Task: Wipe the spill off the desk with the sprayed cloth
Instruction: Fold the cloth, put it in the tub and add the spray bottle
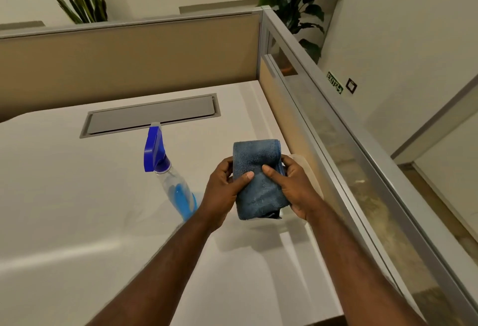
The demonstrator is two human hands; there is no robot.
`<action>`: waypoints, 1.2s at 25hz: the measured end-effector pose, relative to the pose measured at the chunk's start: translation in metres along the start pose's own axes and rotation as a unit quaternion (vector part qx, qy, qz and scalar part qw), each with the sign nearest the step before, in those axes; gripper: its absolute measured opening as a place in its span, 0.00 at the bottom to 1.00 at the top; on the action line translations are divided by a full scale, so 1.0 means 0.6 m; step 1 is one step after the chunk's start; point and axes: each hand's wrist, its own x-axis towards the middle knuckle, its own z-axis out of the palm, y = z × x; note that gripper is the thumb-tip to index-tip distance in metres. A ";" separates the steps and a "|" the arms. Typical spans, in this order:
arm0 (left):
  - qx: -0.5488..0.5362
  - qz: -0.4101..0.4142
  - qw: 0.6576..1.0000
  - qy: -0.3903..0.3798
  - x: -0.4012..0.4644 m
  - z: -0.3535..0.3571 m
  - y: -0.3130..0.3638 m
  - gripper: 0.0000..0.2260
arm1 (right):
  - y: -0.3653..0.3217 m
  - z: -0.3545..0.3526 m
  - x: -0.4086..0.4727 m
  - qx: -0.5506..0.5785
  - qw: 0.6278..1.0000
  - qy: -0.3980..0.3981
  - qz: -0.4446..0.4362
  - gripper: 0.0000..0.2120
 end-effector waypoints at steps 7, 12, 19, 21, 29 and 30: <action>0.279 0.028 0.959 0.041 -0.040 -0.056 -0.080 0.42 | 0.028 -0.019 0.025 -0.089 0.996 0.027 0.006 0.18; 0.453 -0.032 0.889 -0.059 -0.056 -0.087 -0.148 0.58 | 0.052 -0.005 0.037 -0.273 0.960 0.020 0.054 0.19; 0.551 -0.024 0.831 -0.072 -0.048 -0.095 -0.184 0.59 | 0.034 0.030 0.003 -0.574 0.774 0.190 -0.188 0.20; 0.556 -0.027 0.828 -0.070 -0.047 -0.094 -0.189 0.59 | 0.029 0.043 -0.010 -0.601 0.721 0.119 -0.325 0.15; 0.580 -0.052 0.808 -0.091 -0.037 -0.090 -0.192 0.58 | 0.038 0.078 0.029 -0.713 0.689 -0.134 -0.016 0.36; 0.582 -0.058 0.806 -0.093 -0.037 -0.089 -0.189 0.58 | 0.034 0.083 0.035 -0.715 0.686 -0.137 -0.001 0.36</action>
